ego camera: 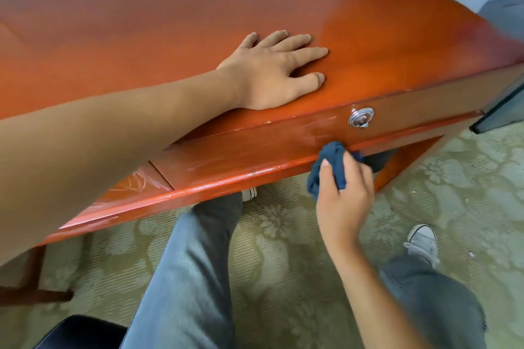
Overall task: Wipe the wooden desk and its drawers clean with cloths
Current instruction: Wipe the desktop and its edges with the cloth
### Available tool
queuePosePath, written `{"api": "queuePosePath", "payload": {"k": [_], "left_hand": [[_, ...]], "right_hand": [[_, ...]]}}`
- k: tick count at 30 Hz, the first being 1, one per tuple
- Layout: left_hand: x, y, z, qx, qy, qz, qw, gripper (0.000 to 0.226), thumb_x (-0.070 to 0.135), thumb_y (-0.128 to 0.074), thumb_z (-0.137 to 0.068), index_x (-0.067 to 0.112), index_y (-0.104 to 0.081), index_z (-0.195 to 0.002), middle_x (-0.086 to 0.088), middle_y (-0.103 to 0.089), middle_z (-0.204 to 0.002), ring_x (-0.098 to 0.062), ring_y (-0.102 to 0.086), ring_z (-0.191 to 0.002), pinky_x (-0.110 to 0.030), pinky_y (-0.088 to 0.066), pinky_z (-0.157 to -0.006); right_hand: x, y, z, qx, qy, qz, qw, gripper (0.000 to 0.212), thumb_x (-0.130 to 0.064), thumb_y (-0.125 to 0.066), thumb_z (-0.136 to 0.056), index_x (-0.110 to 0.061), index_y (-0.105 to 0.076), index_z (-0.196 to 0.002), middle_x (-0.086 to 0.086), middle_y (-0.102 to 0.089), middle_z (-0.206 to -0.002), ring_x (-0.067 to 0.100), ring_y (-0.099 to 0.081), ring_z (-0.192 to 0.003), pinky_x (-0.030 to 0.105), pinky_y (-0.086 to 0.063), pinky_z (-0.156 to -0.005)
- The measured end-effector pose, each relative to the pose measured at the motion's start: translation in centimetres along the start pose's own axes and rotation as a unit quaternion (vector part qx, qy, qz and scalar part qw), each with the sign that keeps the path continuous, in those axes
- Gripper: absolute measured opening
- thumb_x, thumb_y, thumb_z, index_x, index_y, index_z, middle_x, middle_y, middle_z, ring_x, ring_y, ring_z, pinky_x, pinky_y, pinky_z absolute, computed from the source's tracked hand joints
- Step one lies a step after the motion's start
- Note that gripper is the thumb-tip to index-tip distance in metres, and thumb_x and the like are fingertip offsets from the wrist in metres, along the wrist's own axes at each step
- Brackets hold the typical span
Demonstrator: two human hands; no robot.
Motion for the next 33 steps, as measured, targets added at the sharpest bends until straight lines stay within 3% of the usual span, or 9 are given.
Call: {"api": "queuePosePath", "payload": {"k": [2, 4, 8, 12, 15, 18, 23, 28, 33], "left_hand": [[0.1, 0.0, 0.1, 0.005, 0.002, 0.004, 1.000, 0.065, 0.075, -0.019, -0.101, 0.052, -0.014, -0.161, 0.013, -0.008, -0.174, -0.021, -0.003, -0.161, -0.057, 0.000, -0.128], [0.1, 0.1, 0.0, 0.006, 0.006, 0.010, 1.000, 0.065, 0.075, -0.019, -0.100, 0.052, -0.015, -0.161, 0.013, -0.009, -0.173, -0.021, -0.003, -0.161, -0.057, 0.000, -0.128], [-0.1, 0.1, 0.0, 0.008, 0.001, 0.012, 1.000, 0.066, 0.076, -0.019, -0.099, 0.052, -0.017, -0.161, 0.011, -0.012, -0.173, -0.024, -0.006, -0.161, -0.060, -0.002, -0.127], [-0.1, 0.2, 0.2, 0.007, -0.004, 0.020, 1.000, 0.066, 0.075, -0.020, -0.099, 0.051, -0.019, -0.161, 0.010, -0.013, -0.173, -0.025, -0.006, -0.161, -0.060, -0.002, -0.127], [-0.3, 0.2, 0.2, 0.013, -0.004, 0.025, 1.000, 0.066, 0.075, -0.020, -0.099, 0.051, -0.019, -0.161, 0.010, -0.013, -0.173, -0.025, -0.006, -0.161, -0.060, -0.001, -0.127], [-0.4, 0.1, 0.1, 0.009, -0.007, 0.029, 0.999, 0.066, 0.074, -0.021, -0.100, 0.051, -0.019, -0.161, 0.010, -0.012, -0.173, -0.026, -0.005, -0.161, -0.061, -0.001, -0.126], [-0.3, 0.2, -0.2, 0.018, -0.012, 0.028, 0.999, 0.068, 0.074, -0.023, -0.098, 0.049, -0.024, -0.160, 0.007, -0.017, -0.173, -0.029, -0.009, -0.160, -0.065, -0.004, -0.124], [-0.2, 0.2, 0.0, 0.014, -0.014, 0.022, 1.000, 0.067, 0.073, -0.024, -0.098, 0.048, -0.025, -0.161, 0.006, -0.018, -0.173, -0.029, -0.011, -0.160, -0.066, -0.005, -0.124], [-0.2, 0.4, 0.3, 0.009, -0.010, 0.026, 1.000, 0.066, 0.072, -0.023, -0.099, 0.049, -0.024, -0.161, 0.007, -0.017, -0.173, -0.028, -0.009, -0.160, -0.066, -0.004, -0.124]], "right_hand": [[0.4, 0.5, -1.4, 0.038, -0.074, 0.017, 0.996, 0.036, -0.026, -0.063, -0.093, -0.005, -0.071, -0.121, 0.016, -0.063, -0.111, 0.022, -0.058, -0.105, 0.018, -0.043, -0.097], [-0.8, -0.3, -0.7, 0.049, -0.067, 0.045, 0.996, 0.035, -0.022, -0.064, -0.092, -0.003, -0.070, -0.122, 0.017, -0.062, -0.111, 0.018, -0.055, -0.101, 0.011, -0.039, -0.090], [-6.1, -2.7, 5.2, -0.025, 0.074, 0.152, 0.985, 0.033, -0.023, -0.067, -0.090, -0.009, -0.068, -0.120, 0.009, -0.058, -0.102, 0.026, -0.062, -0.090, 0.036, -0.053, -0.070], [-10.5, -4.7, 9.3, -0.129, 0.254, 0.156, 0.946, 0.033, -0.024, -0.065, -0.082, -0.016, -0.069, -0.113, 0.005, -0.058, -0.095, 0.026, -0.063, -0.083, 0.036, -0.055, -0.062], [-10.6, -4.3, 8.0, -0.171, 0.322, 0.157, 0.918, 0.029, -0.024, -0.063, -0.082, -0.020, -0.070, -0.109, 0.003, -0.059, -0.092, 0.024, -0.062, -0.079, 0.037, -0.055, -0.057], [-6.9, -1.7, 4.6, -0.127, 0.290, 0.183, 0.931, 0.028, -0.020, -0.066, -0.084, -0.018, -0.072, -0.111, 0.005, -0.062, -0.094, 0.027, -0.065, -0.077, 0.036, -0.053, -0.057], [-4.7, -0.5, 2.0, -0.084, 0.116, 0.212, 0.967, 0.044, -0.030, -0.048, -0.089, -0.008, -0.071, -0.119, 0.011, -0.058, -0.099, 0.036, -0.063, -0.075, 0.037, -0.050, -0.056], [-12.5, -4.5, 10.1, -0.134, 0.241, 0.171, 0.946, 0.020, -0.025, -0.063, -0.083, -0.016, -0.067, -0.100, 0.004, -0.055, -0.087, 0.026, -0.061, -0.073, 0.037, -0.048, -0.059], [-15.3, -6.4, 12.1, -0.190, 0.296, 0.120, 0.928, 0.021, -0.023, -0.068, -0.079, -0.023, -0.069, -0.100, -0.001, -0.057, -0.086, 0.022, -0.062, -0.070, 0.035, -0.049, -0.052]]}}
Point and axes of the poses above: each hand's wrist, its own z-axis away from the middle knuckle, its own y-axis out of the back of the hand, x = y × z, the point moved 1 cm from there along -z, towards the middle knuckle
